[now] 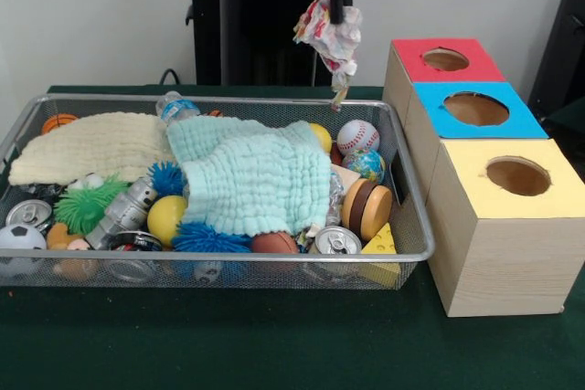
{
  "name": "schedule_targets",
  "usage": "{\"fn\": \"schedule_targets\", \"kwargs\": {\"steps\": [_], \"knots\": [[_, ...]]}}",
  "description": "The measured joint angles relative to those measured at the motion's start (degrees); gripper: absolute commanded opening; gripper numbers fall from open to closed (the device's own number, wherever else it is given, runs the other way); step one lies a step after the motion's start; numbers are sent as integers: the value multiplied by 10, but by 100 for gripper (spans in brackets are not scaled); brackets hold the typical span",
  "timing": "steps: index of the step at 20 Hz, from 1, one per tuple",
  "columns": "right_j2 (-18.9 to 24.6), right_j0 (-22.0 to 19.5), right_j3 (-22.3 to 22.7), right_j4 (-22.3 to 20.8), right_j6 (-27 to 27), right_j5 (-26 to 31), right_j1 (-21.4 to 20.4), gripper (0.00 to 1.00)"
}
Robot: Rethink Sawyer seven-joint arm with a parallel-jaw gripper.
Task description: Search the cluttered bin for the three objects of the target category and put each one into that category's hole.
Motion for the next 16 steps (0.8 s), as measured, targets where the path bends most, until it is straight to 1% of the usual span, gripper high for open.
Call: {"fn": "schedule_targets", "kwargs": {"steps": [1, 6, 11, 13, 16], "knots": [[-6, 9, -7, 11, 0, 0, -1, 0], [-18, 26, -27, 35, 0, 16, -4, 0], [-27, 39, -66, 67, 0, 64, -9, 0], [-32, 46, -84, 75, 0, 83, -9, 0], [-39, 55, -104, 78, 0, 93, -9, 0]]}}
